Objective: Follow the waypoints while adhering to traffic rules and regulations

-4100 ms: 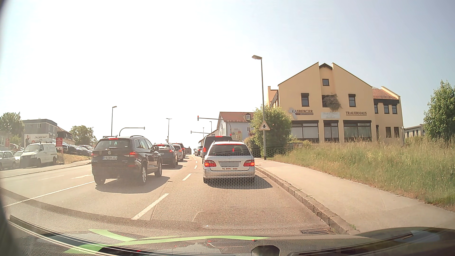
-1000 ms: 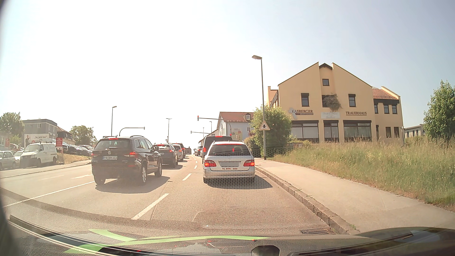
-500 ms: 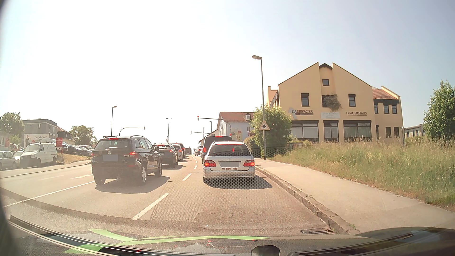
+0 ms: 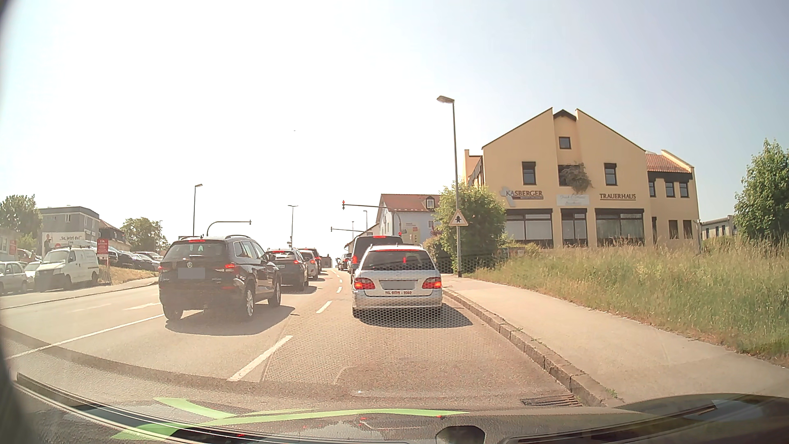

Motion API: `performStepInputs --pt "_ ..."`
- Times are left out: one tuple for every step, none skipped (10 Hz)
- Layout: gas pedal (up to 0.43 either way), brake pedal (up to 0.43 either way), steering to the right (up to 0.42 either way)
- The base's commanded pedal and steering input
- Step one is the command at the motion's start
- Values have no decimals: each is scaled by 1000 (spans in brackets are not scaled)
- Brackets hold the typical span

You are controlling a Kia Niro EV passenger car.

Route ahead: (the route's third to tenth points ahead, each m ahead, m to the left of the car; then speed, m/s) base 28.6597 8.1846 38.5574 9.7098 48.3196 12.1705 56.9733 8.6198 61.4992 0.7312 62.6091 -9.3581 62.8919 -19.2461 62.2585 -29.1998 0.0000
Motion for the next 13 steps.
performStepInputs --pt "0 268 -25" --pt "0 268 -25" --pt "0 268 -25" --pt "0 268 -24" --pt "0 268 -24" --pt "0 268 -25" --pt "0 268 -24" --pt "0 274 -24" --pt "0 268 -25" --pt "0 268 -25" --pt "0 268 -25" --pt "0 268 -24" --pt "0 268 -25"
